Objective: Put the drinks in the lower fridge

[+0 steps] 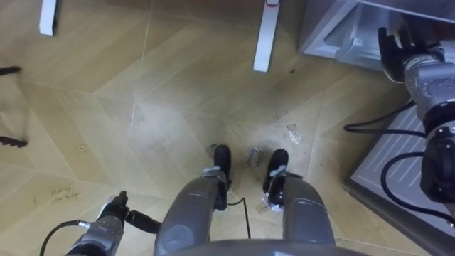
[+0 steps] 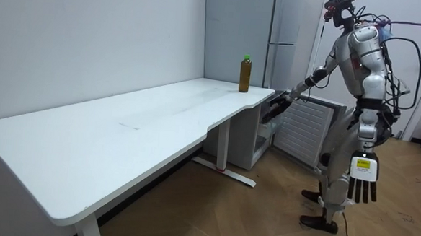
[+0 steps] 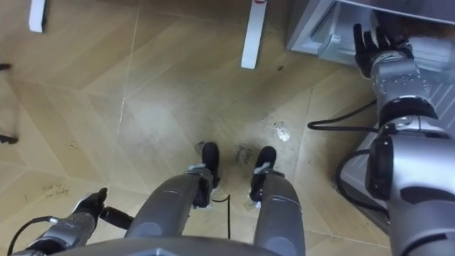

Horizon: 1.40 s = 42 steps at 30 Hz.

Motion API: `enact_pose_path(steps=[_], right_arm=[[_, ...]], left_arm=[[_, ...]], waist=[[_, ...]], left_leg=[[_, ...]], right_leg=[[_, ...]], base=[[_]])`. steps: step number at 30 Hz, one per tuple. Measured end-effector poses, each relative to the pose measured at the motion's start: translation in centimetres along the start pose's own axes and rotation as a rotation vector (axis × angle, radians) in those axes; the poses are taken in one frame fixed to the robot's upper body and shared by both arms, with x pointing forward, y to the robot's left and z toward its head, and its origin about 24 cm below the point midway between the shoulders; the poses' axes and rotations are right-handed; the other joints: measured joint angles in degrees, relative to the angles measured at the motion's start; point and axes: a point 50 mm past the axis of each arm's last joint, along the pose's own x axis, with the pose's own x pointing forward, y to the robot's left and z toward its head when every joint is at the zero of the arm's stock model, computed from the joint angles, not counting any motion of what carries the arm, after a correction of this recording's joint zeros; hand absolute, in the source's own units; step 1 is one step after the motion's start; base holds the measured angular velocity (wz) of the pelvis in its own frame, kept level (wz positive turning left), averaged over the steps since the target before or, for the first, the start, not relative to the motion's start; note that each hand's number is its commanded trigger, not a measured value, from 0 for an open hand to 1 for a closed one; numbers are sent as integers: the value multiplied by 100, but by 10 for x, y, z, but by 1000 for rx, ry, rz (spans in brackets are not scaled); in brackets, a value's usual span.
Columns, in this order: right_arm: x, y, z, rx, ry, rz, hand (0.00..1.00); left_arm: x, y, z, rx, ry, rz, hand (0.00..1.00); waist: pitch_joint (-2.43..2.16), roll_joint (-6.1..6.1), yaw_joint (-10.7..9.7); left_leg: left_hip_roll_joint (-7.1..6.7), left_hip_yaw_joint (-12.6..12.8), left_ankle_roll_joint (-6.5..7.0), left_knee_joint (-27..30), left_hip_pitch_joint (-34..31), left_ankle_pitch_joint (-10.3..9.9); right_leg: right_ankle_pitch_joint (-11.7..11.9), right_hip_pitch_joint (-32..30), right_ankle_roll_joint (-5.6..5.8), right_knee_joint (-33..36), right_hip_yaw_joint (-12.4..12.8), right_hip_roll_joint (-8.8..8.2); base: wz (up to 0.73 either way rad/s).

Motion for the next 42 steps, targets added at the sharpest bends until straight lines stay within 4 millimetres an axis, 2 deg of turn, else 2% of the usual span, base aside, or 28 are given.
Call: enact_pose_path(steps=[14, 20, 25, 33, 36, 42], right_arm=[[0, 0, 0, -9, 1, -5, 0], [0, -3, 5, -12, -8, -17, 0], [0, -5, 5, -18, -6, -14, 0], [1, -27, 1, -77, 5, -5, 0], [0, -47, 0, -88, 10, -19, 0], [-1, -71, -2, -93, 25, -57, 0]], left_arm=[[-1, -1, -6, 0, 15, 0, 0], [-1, -1, -6, 0, 15, -15, 0], [-1, -2, -6, 0, 17, -24, 0], [0, -2, -4, -8, 12, -45, 0], [0, -1, -5, -7, 13, -60, 0], [-1, -1, -4, -27, 2, -70, 0]], waist=[[-3, 6, 7], [-3, 6, 121], [-1, 10, 137], [12, 52, 120], [14, 58, 118], [6, 74, 97]], left_leg=[[-1, 21, 3, 2, 41, 2], [-9, 30, 3, 8, 79, 2], [-5, 32, 4, 10, 117, 5], [46, 27, -5, -27, 465, -5], [88, 28, -21, -40, 686, -23], [180, 24, -63, -148, 1170, -86]], right_leg=[[2, 23, -2, 25, 7, -2], [-4, 23, -8, 77, 27, -9], [-6, 69, -12, 73, 6, -14], [-6, 552, -4, -153, -89, 50], [-20, 868, -1, -264, -164, 83], [43, 1465, -1, -668, -211, 208]], base=[[0], [-1], [1], [4], [11], [-1]])
